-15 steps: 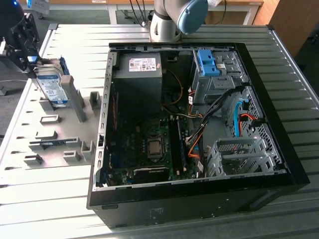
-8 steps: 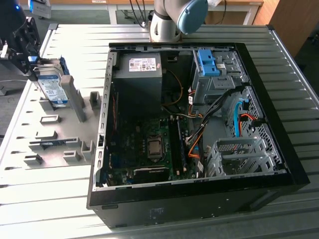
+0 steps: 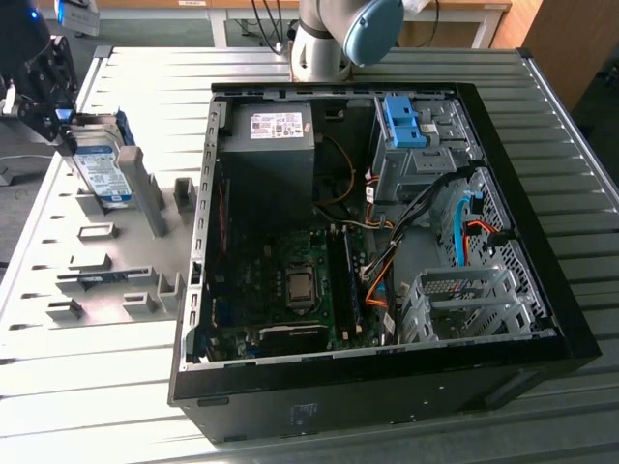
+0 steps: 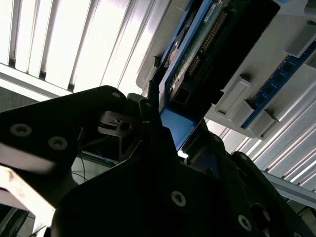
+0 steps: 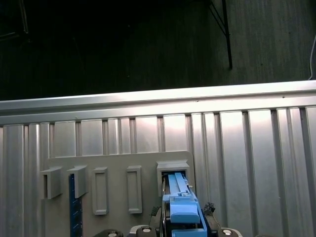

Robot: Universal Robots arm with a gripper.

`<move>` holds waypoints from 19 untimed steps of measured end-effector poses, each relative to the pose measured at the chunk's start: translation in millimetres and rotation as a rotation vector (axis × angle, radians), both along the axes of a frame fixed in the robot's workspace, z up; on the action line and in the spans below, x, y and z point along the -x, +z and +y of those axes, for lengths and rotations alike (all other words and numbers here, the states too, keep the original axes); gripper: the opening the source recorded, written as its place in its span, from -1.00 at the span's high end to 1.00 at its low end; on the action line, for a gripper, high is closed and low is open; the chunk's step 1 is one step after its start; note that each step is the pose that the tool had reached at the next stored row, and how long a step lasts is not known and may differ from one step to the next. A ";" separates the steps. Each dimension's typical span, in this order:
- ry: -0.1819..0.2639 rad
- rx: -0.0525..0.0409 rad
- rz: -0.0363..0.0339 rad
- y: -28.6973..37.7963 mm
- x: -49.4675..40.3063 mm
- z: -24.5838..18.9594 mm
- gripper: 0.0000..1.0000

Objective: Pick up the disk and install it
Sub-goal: 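Pick up the disk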

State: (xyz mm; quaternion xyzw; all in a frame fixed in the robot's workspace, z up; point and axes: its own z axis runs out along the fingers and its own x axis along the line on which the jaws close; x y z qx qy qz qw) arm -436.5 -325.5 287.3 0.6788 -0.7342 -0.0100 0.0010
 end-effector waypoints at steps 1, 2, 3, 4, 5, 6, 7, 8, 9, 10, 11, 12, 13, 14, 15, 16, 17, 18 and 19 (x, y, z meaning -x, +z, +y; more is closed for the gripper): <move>0.000 0.0004 0.0000 0.0 0.0 0.0 0.12; 0.000 0.0007 0.0000 0.0 0.0 0.0 0.12; 0.000 0.0008 0.0000 0.0 0.0 0.0 0.12; 0.000 0.0009 0.0000 0.0 0.0 0.0 0.12; 0.000 0.0009 0.0001 0.1 0.0 0.0 0.12; 0.000 0.0009 0.0001 0.1 0.0 0.0 0.12; 0.000 0.0009 0.0001 0.0 0.0 0.0 0.12; 0.000 0.0009 0.0000 0.1 0.0 0.0 0.15; 0.000 0.0009 0.0000 0.0 0.0 0.0 0.15; 0.000 0.0009 0.0001 0.0 0.0 0.0 0.26; 0.000 0.0010 0.0001 0.0 0.0 0.0 0.26; 0.000 0.0010 0.0001 0.0 0.0 0.0 0.26; 0.000 0.0010 0.0000 0.0 0.0 0.0 0.26; 0.000 0.0011 0.0000 0.0 0.0 0.0 0.26; 0.000 0.0011 0.0001 0.0 0.0 0.0 0.26; 0.000 0.0011 0.0000 0.0 0.0 0.0 0.26; 0.000 0.0011 0.0001 0.1 0.0 0.0 0.26; 0.000 0.0011 0.0001 0.0 0.0 0.0 0.26; 0.001 0.0012 0.0001 0.0 0.0 0.0 0.26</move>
